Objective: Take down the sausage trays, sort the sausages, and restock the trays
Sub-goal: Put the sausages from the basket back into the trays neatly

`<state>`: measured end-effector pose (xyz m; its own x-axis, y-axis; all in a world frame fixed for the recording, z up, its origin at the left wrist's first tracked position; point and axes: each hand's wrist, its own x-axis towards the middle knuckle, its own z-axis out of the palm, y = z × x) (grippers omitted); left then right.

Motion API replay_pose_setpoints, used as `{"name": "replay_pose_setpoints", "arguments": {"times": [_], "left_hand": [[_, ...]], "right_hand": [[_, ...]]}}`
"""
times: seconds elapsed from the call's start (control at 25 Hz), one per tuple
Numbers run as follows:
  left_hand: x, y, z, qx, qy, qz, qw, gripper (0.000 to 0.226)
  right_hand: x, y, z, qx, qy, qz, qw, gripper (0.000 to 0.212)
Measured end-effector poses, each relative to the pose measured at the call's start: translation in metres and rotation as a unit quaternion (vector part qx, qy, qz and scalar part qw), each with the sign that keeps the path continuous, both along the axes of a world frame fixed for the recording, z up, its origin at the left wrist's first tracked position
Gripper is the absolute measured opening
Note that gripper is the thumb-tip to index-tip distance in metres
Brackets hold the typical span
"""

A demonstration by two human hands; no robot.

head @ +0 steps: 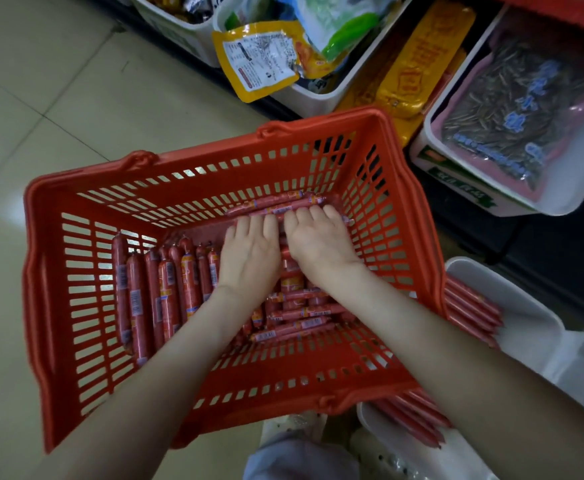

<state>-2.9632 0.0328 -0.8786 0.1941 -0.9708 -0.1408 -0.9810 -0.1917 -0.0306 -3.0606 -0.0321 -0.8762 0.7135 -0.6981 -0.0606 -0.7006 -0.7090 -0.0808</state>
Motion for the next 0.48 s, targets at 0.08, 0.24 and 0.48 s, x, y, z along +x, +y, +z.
{"name": "replay_pose_setpoints", "arguments": {"times": [0.08,0.24,0.48], "left_hand": [[-0.006,0.004,0.025,-0.073,-0.011,0.003,0.997,0.033],[-0.059,-0.001,0.101,-0.219,-0.008,-0.035,0.975,0.035],[-0.201,0.006,0.116,-0.141,0.067,-0.253,0.955,0.029]], "right_hand": [[-0.012,-0.002,0.039,-0.065,-0.047,0.032,0.996,0.025],[-0.076,0.005,0.113,-0.139,-0.084,-0.024,0.987,0.018],[-0.238,0.067,0.109,-0.064,-0.045,-0.212,0.974,0.025]]}}
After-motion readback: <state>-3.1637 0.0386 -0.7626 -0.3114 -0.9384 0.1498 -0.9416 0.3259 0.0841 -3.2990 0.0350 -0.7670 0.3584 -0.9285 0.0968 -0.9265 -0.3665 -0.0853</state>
